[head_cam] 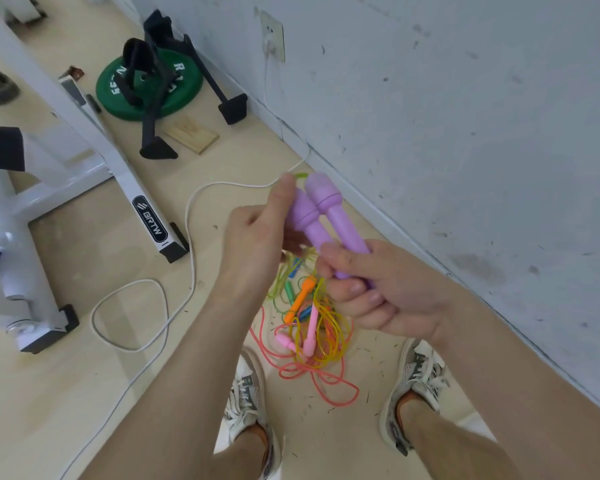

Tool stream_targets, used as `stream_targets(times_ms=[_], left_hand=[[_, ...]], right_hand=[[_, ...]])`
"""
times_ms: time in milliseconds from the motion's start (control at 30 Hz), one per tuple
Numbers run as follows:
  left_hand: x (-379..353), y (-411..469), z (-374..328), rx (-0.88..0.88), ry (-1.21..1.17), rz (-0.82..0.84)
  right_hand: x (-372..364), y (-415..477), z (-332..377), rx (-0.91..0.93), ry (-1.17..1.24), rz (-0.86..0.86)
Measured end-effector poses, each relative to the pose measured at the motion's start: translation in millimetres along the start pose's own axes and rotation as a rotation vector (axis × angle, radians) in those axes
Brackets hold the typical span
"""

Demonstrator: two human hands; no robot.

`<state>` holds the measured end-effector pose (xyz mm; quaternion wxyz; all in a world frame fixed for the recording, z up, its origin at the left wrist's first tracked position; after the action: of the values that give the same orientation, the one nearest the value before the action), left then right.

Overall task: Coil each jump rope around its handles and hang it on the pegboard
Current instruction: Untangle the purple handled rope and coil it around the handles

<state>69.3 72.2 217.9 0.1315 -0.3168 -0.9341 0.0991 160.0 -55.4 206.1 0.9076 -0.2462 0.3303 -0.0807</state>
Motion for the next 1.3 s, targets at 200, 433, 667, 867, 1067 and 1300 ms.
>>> stream_targets(times_ms=[200, 433, 667, 867, 1067, 1300], left_hand=[[11.7, 7.3, -3.7, -0.355, 0.043, -0.139], [-18.8, 6.8, 11.2, -0.291, 0.445, 0.117], [-35.5, -7.8, 16.9, -0.53, 1.427, 0.302], [-41.4, -16.0, 21.7, -0.595, 1.184, 0.464], [-9.7, -6.5, 9.9, -0.285, 0.779, 0.531], [11.3, -2.2, 5.4, -0.033, 0.205, 0.787]], right_hand=[[6.7, -5.3, -3.0, -0.097, 0.326, 0.495], [-3.5, 0.4, 3.6, 0.102, 0.25, -0.028], [17.3, 6.9, -4.9, 0.084, -0.648, -0.63], [34.2, -0.1, -4.7, -0.282, -1.316, -0.519], [23.6, -20.2, 2.2, -0.462, -1.229, -0.052], [10.3, -32.7, 12.4, -0.343, -0.894, 0.251]])
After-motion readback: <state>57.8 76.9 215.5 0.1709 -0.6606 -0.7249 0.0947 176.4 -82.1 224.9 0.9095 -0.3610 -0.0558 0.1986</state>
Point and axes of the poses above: each hand's wrist, its own y-axis towards the middle knuckle, its own x-axis out of the back of the hand, z = x × y, the point moved 1 cm from there along y, towards the middle knuckle, and after that the axes turned 2 degrees about x, right-handed, at the moved point
